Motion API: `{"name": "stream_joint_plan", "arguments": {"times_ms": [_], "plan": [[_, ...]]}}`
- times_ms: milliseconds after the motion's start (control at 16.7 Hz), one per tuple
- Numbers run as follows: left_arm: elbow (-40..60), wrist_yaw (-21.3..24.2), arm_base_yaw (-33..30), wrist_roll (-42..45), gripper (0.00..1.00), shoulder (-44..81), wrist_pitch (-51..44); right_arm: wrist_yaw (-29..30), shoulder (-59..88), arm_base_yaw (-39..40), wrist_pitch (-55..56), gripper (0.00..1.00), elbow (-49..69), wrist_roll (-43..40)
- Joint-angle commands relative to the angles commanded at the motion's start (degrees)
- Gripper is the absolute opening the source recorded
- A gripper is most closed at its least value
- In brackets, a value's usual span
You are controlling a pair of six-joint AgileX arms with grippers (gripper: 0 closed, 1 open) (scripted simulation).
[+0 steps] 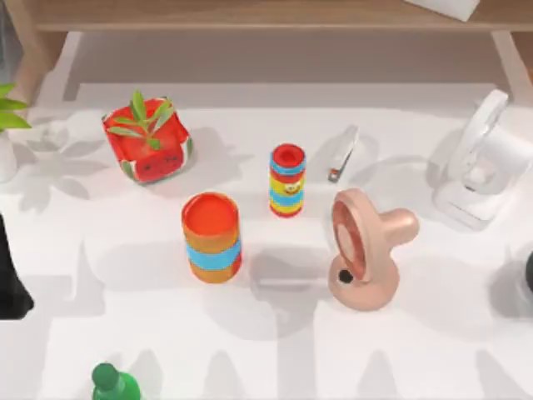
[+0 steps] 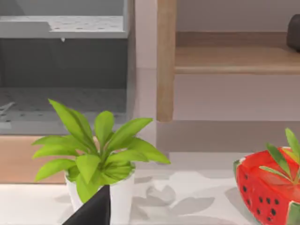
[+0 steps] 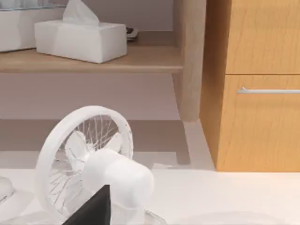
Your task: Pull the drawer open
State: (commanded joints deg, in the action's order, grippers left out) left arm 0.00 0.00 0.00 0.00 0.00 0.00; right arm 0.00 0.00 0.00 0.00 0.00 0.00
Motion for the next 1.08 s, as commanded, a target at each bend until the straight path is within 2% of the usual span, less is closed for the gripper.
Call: {"name": "stream_joint_plan", "arguments": {"times_ms": [180, 360, 1080], "plan": [[0.00, 0.00, 0.00, 0.00, 1.00, 0.00, 0.00, -0.53, 0.78, -0.46, 0.36, 1.00, 0.77, -0.01], [0.00, 0.00, 0.00, 0.00, 1.00, 0.00, 0.00, -3.79, 6.54, -3.57, 2.50, 1.00, 5.76, 0.03], [0.00, 0.00, 0.00, 0.00, 1.00, 0.00, 0.00, -22.68, 49.89, -23.11, 14.65, 1.00, 35.31, 0.77]]}}
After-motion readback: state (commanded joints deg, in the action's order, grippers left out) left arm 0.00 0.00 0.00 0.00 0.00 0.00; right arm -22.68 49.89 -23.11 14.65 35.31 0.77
